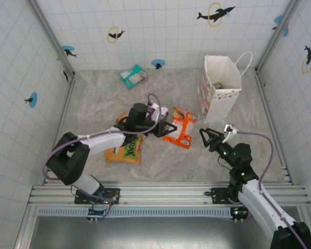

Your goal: Place the snacks into the paper bag

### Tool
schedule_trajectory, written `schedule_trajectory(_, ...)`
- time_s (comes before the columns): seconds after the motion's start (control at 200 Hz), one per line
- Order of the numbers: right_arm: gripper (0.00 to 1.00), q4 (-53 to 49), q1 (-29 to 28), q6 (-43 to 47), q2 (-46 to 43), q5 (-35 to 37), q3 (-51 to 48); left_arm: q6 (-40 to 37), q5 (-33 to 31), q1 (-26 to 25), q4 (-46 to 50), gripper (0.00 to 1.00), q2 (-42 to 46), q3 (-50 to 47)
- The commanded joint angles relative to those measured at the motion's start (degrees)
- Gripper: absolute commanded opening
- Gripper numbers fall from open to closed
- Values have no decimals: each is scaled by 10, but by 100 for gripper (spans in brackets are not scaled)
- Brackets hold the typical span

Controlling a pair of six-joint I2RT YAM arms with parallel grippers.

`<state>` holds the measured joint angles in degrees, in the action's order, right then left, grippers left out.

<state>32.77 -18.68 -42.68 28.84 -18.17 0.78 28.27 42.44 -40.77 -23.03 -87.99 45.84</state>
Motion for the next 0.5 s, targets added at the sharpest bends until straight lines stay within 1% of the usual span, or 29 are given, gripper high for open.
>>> schedule_trajectory(0.0, 66, 87, 2, -8, 7, -49, -31, -25, 43, 4, -85, 0, 40, -17)
schedule_trajectory(0.17, 69, 97, 2, -8, 63, -117, 8, -7, 96, 4, -164, 0, 67, -40)
schedule_trajectory(0.24, 69, 108, 3, -13, 81, -127, 18, -2, 116, 4, -194, 0, 74, -46)
schedule_trajectory(0.34, 70, 164, 2, -32, 103, -138, 17, 9, 143, 4, -230, 0, 77, -49)
schedule_trajectory(0.495, 68, 255, 1, -67, 146, -204, 30, 9, 151, 4, -250, 0, 65, -50)
